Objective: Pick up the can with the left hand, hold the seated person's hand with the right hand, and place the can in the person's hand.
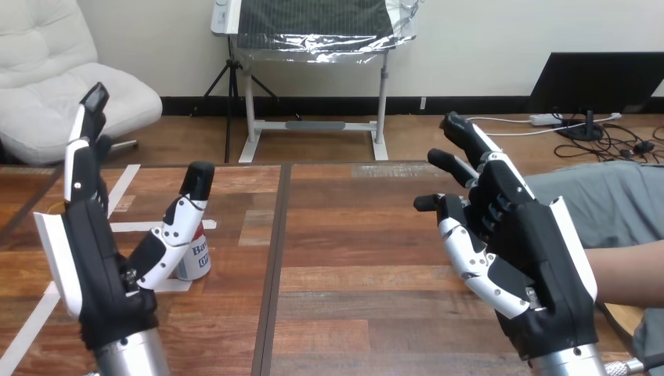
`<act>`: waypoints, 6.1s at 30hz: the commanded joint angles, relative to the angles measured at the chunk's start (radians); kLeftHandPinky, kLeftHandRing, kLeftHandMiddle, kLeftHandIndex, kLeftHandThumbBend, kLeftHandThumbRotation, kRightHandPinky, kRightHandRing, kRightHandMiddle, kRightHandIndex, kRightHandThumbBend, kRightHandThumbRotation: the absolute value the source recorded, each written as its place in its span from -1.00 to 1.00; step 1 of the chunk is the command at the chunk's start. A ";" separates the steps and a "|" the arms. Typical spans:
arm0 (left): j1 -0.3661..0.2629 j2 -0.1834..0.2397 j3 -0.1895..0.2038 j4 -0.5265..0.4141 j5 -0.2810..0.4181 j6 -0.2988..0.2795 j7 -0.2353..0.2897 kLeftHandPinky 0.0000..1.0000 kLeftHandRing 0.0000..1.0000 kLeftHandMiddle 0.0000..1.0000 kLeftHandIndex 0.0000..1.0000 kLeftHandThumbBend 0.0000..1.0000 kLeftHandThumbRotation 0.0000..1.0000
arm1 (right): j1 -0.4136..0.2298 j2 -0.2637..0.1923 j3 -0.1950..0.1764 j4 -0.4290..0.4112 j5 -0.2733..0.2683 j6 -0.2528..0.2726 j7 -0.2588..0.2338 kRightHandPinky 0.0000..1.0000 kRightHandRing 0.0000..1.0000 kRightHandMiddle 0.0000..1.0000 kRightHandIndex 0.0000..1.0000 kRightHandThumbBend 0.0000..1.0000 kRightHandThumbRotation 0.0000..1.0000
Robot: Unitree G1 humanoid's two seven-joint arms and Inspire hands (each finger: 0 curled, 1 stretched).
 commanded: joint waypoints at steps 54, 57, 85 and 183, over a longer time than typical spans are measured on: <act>-0.423 0.277 -0.017 0.649 -0.014 0.145 -0.120 0.86 0.92 0.94 0.92 0.92 0.00 | -0.068 -0.021 -0.036 0.024 0.019 -0.028 0.032 0.25 0.71 0.85 0.75 -0.65 -0.83; -0.444 0.288 -0.023 0.684 -0.008 0.140 -0.110 0.86 0.92 0.94 0.92 0.91 -0.01 | -0.069 -0.020 -0.038 0.025 0.021 -0.029 0.033 0.24 0.71 0.85 0.75 -0.65 -0.83; -0.589 0.347 -0.085 0.920 0.040 0.154 0.058 0.75 0.88 0.93 0.92 0.88 -0.04 | -0.070 -0.025 -0.037 0.023 0.017 -0.022 0.034 0.25 0.68 0.84 0.76 -0.63 -0.85; -0.746 0.401 -0.196 1.123 0.009 0.393 -0.164 0.65 0.80 0.83 0.80 0.93 -0.02 | -0.081 -0.046 -0.051 -0.006 0.017 0.023 0.036 0.34 0.73 0.85 0.77 -0.60 -0.73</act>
